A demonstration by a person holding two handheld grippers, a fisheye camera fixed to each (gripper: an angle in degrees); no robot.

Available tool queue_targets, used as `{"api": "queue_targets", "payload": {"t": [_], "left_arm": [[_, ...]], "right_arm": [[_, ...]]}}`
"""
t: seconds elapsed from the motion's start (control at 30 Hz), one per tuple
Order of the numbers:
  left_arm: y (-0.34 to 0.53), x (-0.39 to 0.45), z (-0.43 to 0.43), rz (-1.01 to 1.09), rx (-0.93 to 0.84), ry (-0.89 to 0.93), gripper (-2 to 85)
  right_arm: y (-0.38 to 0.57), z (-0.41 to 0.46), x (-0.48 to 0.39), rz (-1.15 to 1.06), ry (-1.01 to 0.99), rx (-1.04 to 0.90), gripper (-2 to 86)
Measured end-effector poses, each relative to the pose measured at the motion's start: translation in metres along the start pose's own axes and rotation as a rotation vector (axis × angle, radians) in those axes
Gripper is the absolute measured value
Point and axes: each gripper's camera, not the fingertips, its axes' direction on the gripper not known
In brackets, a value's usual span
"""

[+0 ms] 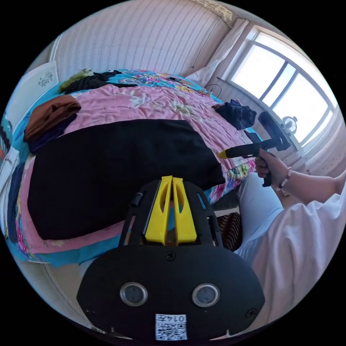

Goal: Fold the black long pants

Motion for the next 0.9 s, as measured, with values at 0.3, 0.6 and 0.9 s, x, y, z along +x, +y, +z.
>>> {"api": "queue_targets", "payload": {"t": [0.3,0.6,0.9], "left_arm": [[-0.067,-0.006,0.093,0.027,-0.251,-0.003,-1.0],[-0.088,-0.013,0.131,-0.031,-0.253,0.077,-0.9],[-0.180,0.047,0.127,0.262,-0.164,-0.004,1.0]], "right_arm": [[-0.003,0.036,0.035,0.001,-0.096,-0.213,4.1],[0.017,0.042,0.059,-0.025,-0.188,-0.285,1.6],[0.026,0.007,0.092,-0.097,-0.069,-0.194,3.3]]}}
